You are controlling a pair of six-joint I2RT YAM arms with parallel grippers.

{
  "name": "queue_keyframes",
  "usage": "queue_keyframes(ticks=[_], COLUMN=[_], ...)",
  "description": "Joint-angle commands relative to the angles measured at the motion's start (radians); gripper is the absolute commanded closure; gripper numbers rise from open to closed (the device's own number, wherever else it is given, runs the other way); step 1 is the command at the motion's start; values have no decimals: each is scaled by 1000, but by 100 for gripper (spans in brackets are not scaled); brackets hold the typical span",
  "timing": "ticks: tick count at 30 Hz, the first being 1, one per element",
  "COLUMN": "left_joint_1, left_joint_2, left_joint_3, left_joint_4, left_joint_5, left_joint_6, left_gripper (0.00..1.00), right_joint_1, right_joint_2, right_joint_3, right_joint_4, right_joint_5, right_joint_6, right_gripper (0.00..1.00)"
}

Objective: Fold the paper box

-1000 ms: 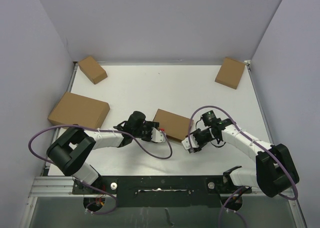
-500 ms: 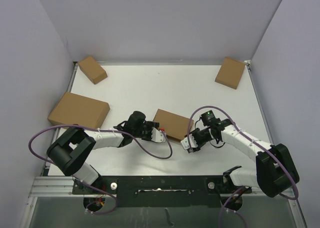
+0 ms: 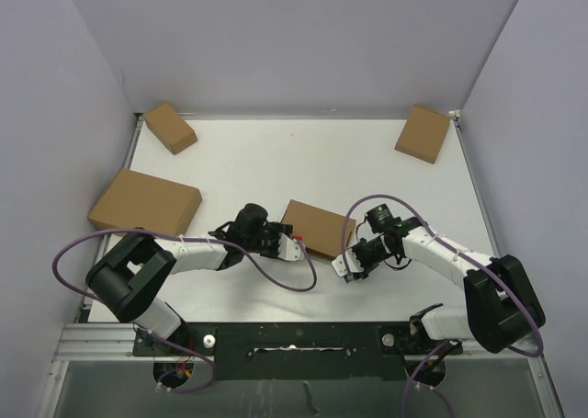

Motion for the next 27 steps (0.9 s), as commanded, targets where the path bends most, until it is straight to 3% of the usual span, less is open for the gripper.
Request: queue_keyframes(ticks=[1,9,19,27], left_joint_1=[3,4,0,-3], left_joint_2=[25,25,24,20], left_joint_3=[25,26,31,33], left_joint_4=[10,3,-15,-33], left_joint_5=[29,33,41,53], left_joint_6=[-9,-8,-3,2], left_gripper=[59,59,59,60], right_joint_1=[11,21,67,111], right_joint_2=[11,14,27,31], right_joint_3=[9,5,9,9], right_joint_4=[6,25,73,113], right_joint_5=[8,25,74,114], right_joint_6=[-5,12,55,72], right_gripper=[76,77,94,98])
